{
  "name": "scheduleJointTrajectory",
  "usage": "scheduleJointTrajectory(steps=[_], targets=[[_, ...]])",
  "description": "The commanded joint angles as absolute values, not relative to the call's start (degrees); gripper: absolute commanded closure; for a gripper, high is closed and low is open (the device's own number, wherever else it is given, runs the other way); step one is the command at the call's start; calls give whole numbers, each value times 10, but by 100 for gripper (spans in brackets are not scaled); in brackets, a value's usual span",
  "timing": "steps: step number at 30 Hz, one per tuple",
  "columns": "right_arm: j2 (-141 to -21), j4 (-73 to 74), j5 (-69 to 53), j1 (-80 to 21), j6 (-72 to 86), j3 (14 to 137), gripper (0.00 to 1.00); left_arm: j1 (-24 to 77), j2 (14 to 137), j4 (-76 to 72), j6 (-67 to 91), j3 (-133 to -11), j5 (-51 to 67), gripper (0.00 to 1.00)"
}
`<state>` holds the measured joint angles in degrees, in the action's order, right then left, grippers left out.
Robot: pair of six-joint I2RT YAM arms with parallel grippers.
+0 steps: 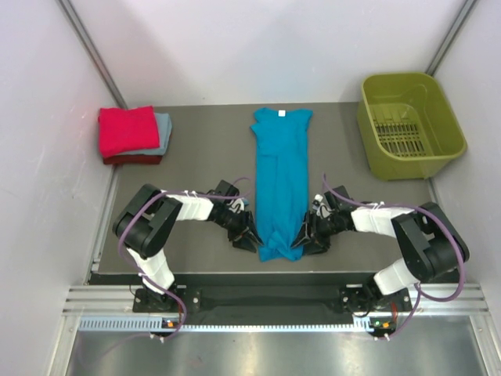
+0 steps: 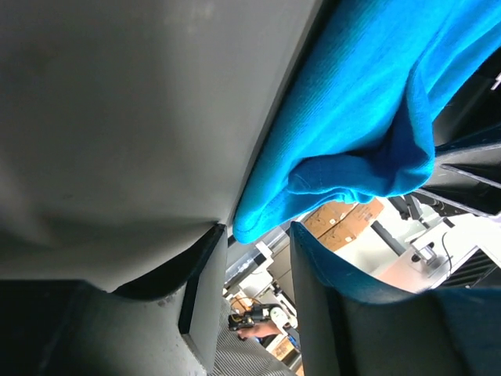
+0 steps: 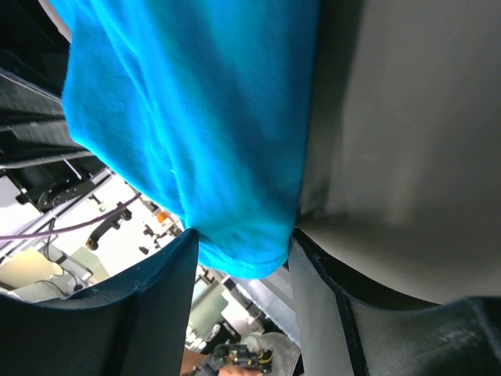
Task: Fold and stack the t-shirts
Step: Fold the tshirt
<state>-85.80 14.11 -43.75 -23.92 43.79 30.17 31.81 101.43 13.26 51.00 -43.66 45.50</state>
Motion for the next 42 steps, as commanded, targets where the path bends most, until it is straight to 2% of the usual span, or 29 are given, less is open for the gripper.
scheduleJointTrajectory(steps=[1, 7, 10, 16, 19, 21, 22, 23, 26, 33, 42], targets=[[-860, 130, -431, -245, 444, 323, 50, 330, 1031, 124, 506, -432, 402, 57], [-856, 137, -421, -242, 433, 318, 53, 342, 1040, 118, 511, -434, 402, 63], [-853, 141, -420, -239, 430, 316, 57, 351, 1052, 114, 515, -439, 404, 70], [-848, 134, -423, -231, 425, 304, 64, 359, 1054, 113, 515, -442, 403, 76], [-849, 130, -424, -231, 425, 303, 66, 359, 1051, 111, 514, -440, 403, 87], [-850, 128, -424, -231, 425, 307, 68, 359, 1046, 111, 512, -439, 401, 100], [-849, 130, -424, -230, 423, 308, 69, 359, 1040, 115, 510, -441, 398, 100], [-847, 130, -424, -229, 421, 310, 79, 359, 1035, 132, 506, -448, 389, 100], [-834, 155, -413, -220, 409, 318, 99, 352, 1012, 157, 487, -465, 370, 100], [-780, 209, -401, -193, 363, 311, 100, 294, 961, 250, 407, -494, 364, 100], [-739, 210, -384, -186, 353, 298, 99, 294, 936, 242, 395, -494, 379, 100]])
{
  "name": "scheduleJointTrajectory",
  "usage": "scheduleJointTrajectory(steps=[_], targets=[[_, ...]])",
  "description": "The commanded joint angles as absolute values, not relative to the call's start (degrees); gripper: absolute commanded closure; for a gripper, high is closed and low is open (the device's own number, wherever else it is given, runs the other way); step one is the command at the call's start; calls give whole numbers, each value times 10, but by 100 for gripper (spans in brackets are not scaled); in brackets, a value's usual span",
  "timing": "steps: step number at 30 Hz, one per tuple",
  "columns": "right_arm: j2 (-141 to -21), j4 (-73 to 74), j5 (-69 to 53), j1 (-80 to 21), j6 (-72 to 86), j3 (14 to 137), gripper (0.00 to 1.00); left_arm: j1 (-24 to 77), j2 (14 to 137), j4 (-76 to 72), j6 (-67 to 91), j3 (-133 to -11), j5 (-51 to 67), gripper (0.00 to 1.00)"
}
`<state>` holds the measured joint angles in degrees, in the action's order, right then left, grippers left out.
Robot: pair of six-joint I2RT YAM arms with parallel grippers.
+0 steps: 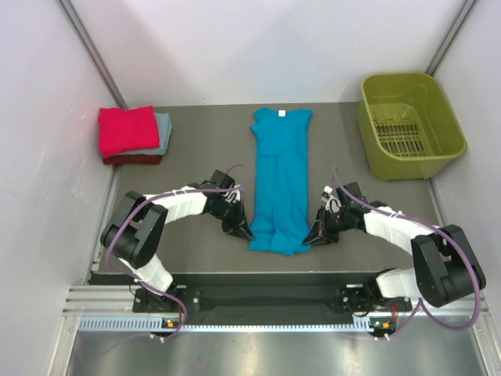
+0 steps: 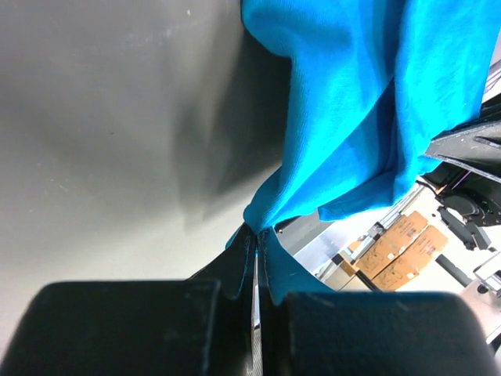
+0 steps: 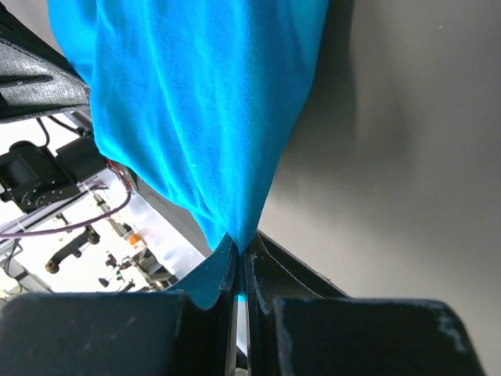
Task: Fold and stack the t-shirts
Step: Fold the tshirt
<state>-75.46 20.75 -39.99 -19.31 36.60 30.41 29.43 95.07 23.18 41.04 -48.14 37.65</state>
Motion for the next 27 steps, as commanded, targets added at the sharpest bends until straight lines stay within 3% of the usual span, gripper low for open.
scheduleJointTrajectory(steps=[1, 15, 27], targets=[[-740, 206, -386, -186, 354, 294, 99, 294, 937, 239, 399, -490, 380, 100], [-749, 200, -388, -186, 347, 293, 100, 322, 941, 214, 410, -475, 391, 100], [-759, 248, -396, -186, 309, 446, 100, 318, 922, 308, 320, -641, 362, 100]])
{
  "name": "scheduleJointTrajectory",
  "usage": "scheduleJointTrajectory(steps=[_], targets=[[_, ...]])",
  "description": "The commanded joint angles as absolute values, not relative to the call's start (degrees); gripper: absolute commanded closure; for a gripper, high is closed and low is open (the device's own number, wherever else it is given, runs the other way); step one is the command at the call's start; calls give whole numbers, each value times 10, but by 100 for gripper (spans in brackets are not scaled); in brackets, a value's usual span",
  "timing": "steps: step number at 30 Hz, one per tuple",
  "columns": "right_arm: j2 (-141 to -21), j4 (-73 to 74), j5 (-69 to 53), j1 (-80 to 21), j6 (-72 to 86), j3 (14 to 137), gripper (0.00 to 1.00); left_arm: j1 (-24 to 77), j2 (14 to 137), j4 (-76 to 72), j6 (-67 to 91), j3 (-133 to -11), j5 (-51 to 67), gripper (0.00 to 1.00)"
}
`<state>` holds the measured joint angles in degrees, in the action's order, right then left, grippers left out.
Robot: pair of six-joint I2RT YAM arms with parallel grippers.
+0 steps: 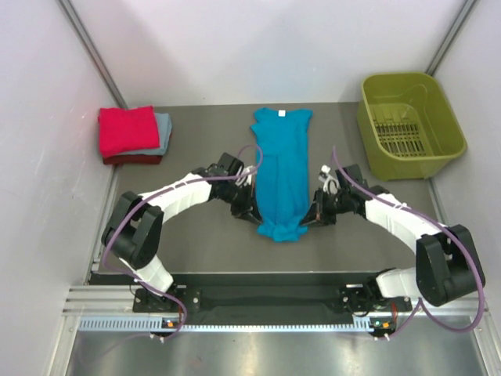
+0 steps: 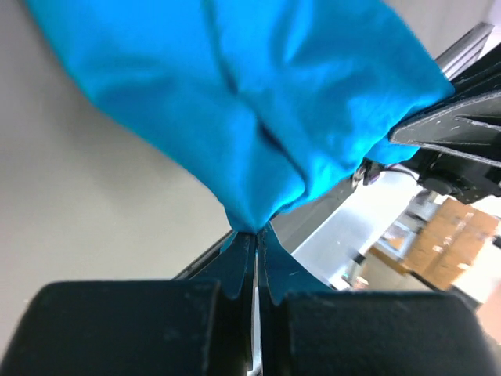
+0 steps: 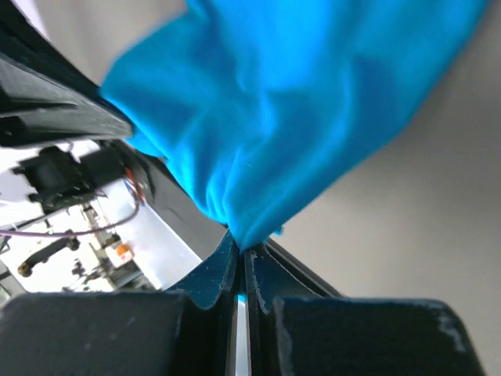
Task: Fold and stack the t-shirts
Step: Fold the tshirt
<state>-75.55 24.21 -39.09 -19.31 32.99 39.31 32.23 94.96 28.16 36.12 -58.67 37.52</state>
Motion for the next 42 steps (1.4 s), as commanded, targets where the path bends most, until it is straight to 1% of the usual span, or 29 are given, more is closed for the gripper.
scheduleJointTrajectory(steps=[1, 5, 12, 19, 23, 29, 42], targets=[[-763, 250, -396, -187, 309, 456, 100, 316, 923, 314, 315, -656, 357, 100], [-787, 263, -390, -180, 299, 504, 100, 288, 934, 339, 294, -730, 340, 100], [-837, 251, -387, -133, 294, 590, 100, 238, 986, 332, 278, -798, 346, 100], [-920, 203, -401, -103, 300, 630, 100, 230, 1081, 323, 276, -857, 370, 100], [-990, 185, -410, -102, 300, 671, 100, 229, 1135, 313, 277, -916, 373, 100], [-1077, 200, -417, -90, 290, 778, 100, 215, 1201, 308, 279, -989, 362, 100], [-1207, 209, -412, -65, 280, 910, 100, 197, 1309, 284, 279, -1087, 323, 100]])
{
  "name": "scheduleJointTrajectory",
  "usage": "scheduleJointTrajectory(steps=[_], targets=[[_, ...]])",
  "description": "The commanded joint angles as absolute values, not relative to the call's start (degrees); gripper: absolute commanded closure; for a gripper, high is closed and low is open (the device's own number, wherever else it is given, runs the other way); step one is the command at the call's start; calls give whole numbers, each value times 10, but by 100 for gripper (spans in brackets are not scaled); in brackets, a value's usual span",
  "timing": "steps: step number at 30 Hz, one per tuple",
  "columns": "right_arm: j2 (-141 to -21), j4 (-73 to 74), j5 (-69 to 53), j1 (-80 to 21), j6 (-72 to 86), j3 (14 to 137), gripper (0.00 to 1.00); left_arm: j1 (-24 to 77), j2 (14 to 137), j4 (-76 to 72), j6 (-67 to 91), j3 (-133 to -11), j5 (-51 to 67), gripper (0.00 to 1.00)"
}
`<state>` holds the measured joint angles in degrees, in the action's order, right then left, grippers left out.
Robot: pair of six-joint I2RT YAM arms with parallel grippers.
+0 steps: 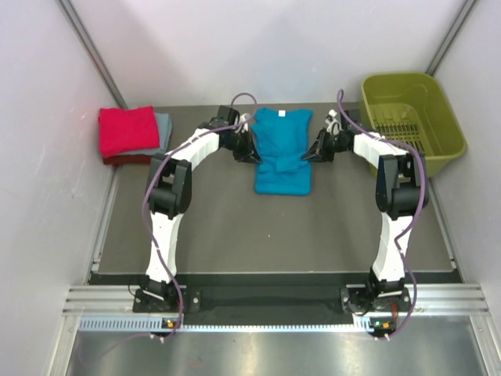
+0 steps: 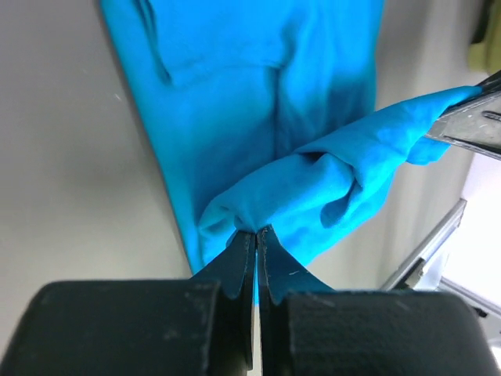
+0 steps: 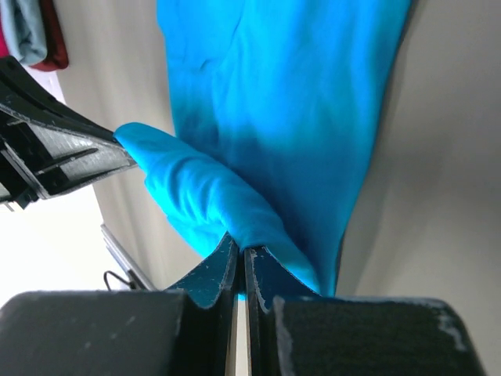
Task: Fold and stack the t-shirts
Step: Fold the tshirt
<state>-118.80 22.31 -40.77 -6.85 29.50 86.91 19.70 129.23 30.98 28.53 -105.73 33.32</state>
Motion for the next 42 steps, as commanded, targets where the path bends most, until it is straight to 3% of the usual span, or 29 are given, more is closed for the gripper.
scheduleJointTrajectory(steps=[1, 12, 15, 16, 19, 20, 23, 27, 29, 32, 33, 34, 35, 37, 42], targets=[[-1220, 208, -411, -65, 280, 915, 100, 197, 1314, 282, 277, -1090, 317, 100], [-1246, 177, -417, -71, 288, 946, 97, 198, 1316, 275, 276, -1098, 283, 100], [-1233, 176, -417, -71, 280, 940, 68, 198, 1295, 277, 273, -1093, 265, 98], [-1223, 176, -418, -69, 273, 938, 52, 199, 1288, 278, 266, -1089, 256, 89], [-1190, 174, -403, -65, 258, 928, 41, 201, 1259, 288, 260, -1076, 239, 72], [-1182, 172, -403, -62, 256, 919, 41, 202, 1240, 292, 257, -1071, 236, 56], [-1153, 170, -418, -62, 256, 901, 41, 207, 1198, 307, 245, -1054, 230, 40], [-1123, 164, -440, -71, 272, 875, 42, 214, 1146, 305, 245, -1012, 271, 32], [-1114, 156, -446, -78, 286, 854, 42, 215, 1138, 294, 263, -990, 322, 33], [-1114, 144, -453, -97, 302, 831, 43, 221, 1152, 262, 276, -954, 360, 50], [-1116, 144, -460, -104, 302, 829, 43, 224, 1160, 256, 279, -949, 369, 58], [-1121, 144, -461, -110, 304, 827, 44, 228, 1169, 254, 279, -950, 374, 74], [-1125, 142, -460, -122, 308, 823, 44, 229, 1184, 252, 284, -949, 379, 85], [-1138, 139, -467, -134, 315, 822, 44, 234, 1199, 243, 289, -946, 388, 100], [-1168, 134, -475, -160, 323, 834, 44, 243, 1242, 224, 301, -940, 396, 100]])
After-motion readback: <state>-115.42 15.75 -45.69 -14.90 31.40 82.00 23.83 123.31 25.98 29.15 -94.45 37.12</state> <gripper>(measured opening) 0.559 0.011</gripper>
